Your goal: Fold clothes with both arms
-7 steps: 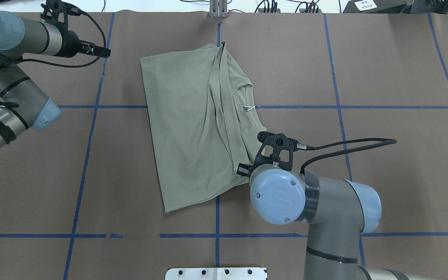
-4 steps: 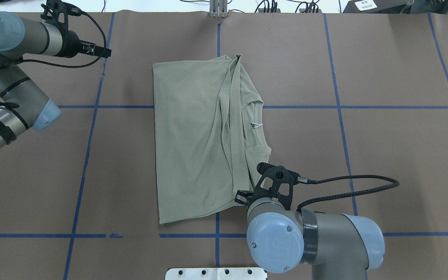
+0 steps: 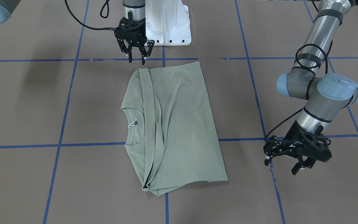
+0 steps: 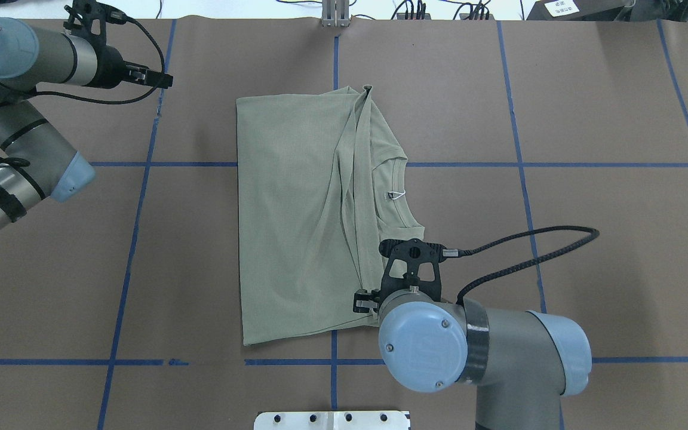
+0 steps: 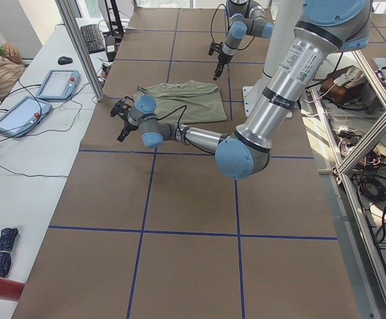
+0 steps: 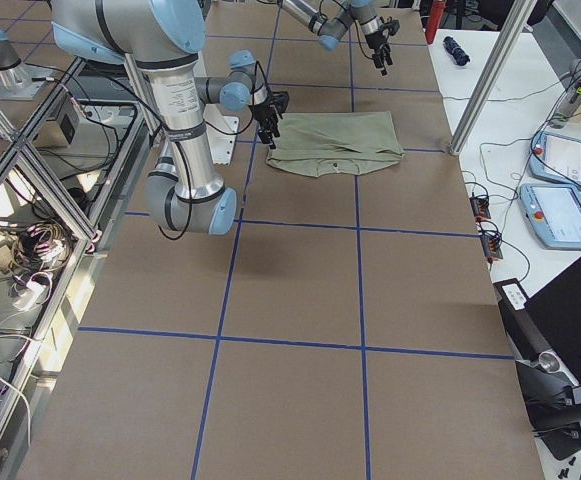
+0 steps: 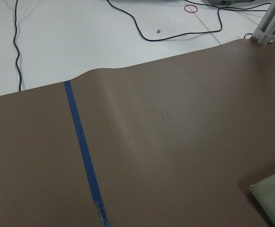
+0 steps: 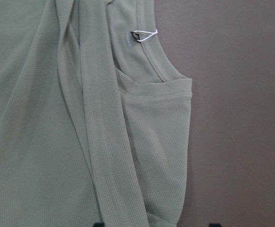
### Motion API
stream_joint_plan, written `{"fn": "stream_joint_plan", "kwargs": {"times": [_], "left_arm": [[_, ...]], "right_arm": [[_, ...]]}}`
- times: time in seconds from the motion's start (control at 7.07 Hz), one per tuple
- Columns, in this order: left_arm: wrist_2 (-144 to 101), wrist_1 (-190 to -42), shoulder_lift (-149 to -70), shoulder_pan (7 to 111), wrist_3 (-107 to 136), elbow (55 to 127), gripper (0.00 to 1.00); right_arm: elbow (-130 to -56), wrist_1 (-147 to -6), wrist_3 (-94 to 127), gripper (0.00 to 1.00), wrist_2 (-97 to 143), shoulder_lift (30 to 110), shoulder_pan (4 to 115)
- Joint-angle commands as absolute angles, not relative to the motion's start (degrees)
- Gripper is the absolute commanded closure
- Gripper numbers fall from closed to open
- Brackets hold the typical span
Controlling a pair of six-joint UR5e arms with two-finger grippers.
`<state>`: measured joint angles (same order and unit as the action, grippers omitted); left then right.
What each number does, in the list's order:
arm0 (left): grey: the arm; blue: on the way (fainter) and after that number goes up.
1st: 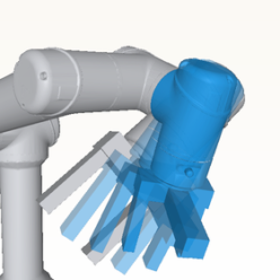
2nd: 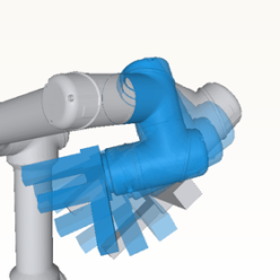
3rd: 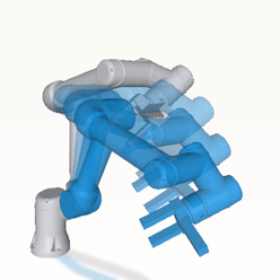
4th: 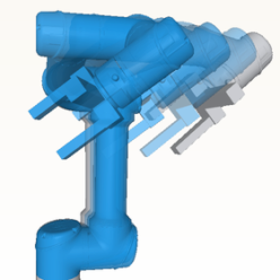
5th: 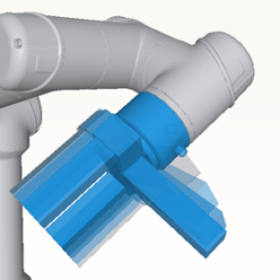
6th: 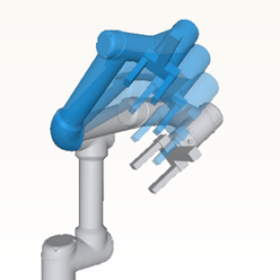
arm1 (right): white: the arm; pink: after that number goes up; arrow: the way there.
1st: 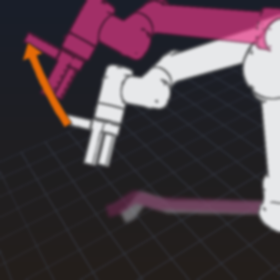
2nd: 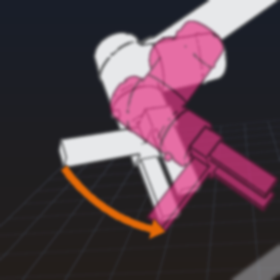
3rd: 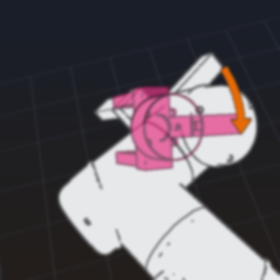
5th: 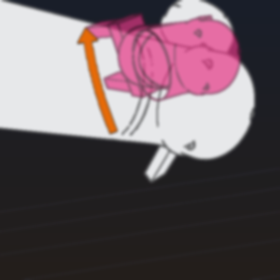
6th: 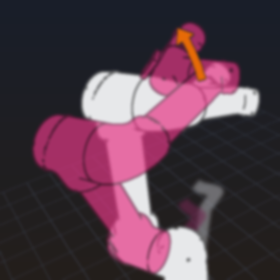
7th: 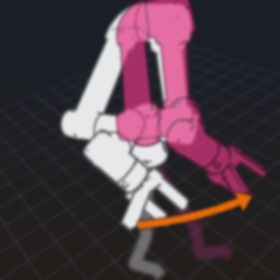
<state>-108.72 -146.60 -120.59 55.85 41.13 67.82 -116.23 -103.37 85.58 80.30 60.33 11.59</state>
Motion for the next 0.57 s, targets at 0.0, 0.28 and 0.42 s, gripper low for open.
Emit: {"fn": "stream_joint_plan", "kwargs": {"times": [0.0,0.28,0.42], "left_arm": [[-108.63,-146.6,-120.5,55.72,41.13,67.76,0.0],[-108.63,-146.6,-120.59,55.63,41.13,67.76,0.0],[-108.72,-146.6,-120.59,55.63,42.44,67.76,0.0]], "right_arm": [[-112.87,-103.27,70.89,0.0,83.66,57.5,13.97],[-106.64,-103.27,65.68,0.24,85.77,54.06,13.89],[-103.83,-103.36,60.69,0.34,85.69,52.49,13.89]]}}
